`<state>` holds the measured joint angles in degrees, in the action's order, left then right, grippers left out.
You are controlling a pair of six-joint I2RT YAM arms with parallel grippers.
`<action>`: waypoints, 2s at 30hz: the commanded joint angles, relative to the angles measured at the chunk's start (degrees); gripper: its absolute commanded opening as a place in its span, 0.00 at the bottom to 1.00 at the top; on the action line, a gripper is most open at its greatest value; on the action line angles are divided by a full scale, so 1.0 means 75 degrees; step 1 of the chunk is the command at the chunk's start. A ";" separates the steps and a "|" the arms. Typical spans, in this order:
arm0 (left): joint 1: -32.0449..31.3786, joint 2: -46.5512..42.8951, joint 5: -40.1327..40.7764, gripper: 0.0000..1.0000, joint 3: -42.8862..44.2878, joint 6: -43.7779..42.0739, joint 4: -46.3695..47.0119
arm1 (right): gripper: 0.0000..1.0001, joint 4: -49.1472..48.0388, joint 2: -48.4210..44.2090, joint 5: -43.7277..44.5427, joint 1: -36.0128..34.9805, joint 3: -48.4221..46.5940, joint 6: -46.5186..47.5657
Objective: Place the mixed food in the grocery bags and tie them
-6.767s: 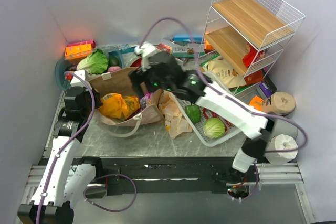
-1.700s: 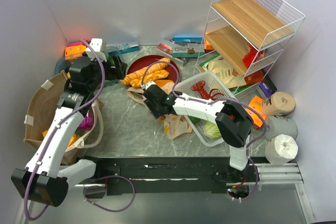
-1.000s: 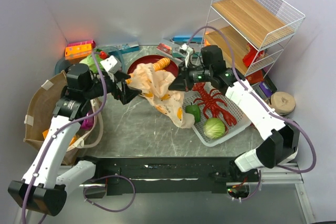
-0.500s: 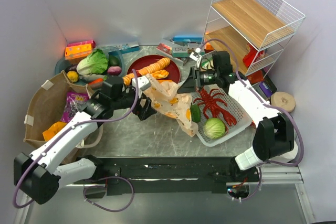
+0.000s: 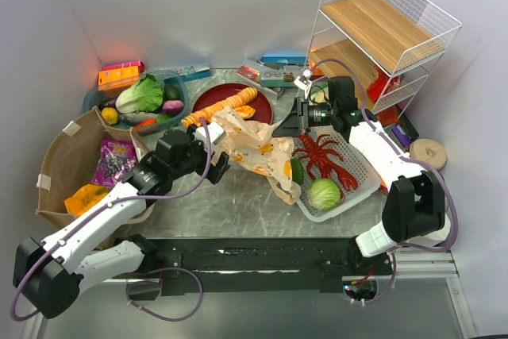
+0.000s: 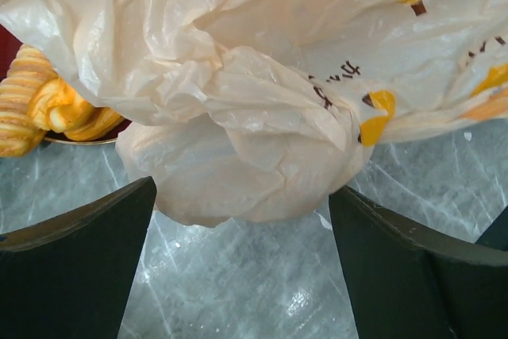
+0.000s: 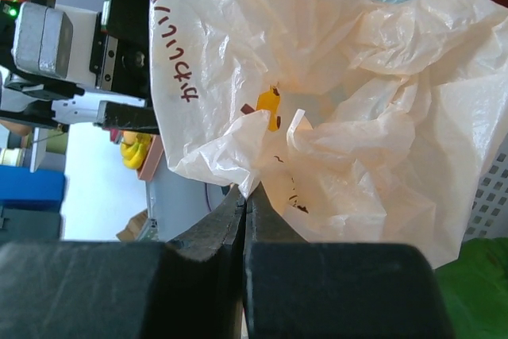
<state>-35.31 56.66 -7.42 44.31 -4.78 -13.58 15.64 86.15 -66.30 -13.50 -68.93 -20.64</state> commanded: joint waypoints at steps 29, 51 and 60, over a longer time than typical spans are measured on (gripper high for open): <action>0.3301 0.0272 -0.6990 0.01 0.0127 0.6378 -0.0579 | 0.99 0.0553 -0.2012 0.4959 -0.1071 -0.0667 0.1146; 0.3899 0.0226 -0.6756 0.01 -0.0435 0.6906 -0.0744 | 0.44 -0.1451 -0.0894 0.6297 -0.4306 0.0988 0.0327; 0.3899 0.0132 -0.7271 0.01 -0.0553 0.7468 -0.0030 | 0.46 -0.1944 0.1238 0.6485 -0.4376 -0.0277 -0.0305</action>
<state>-6.33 59.57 -57.67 40.34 47.72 -19.14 5.82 89.21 -19.09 -45.91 -65.25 -19.97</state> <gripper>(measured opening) 0.021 0.451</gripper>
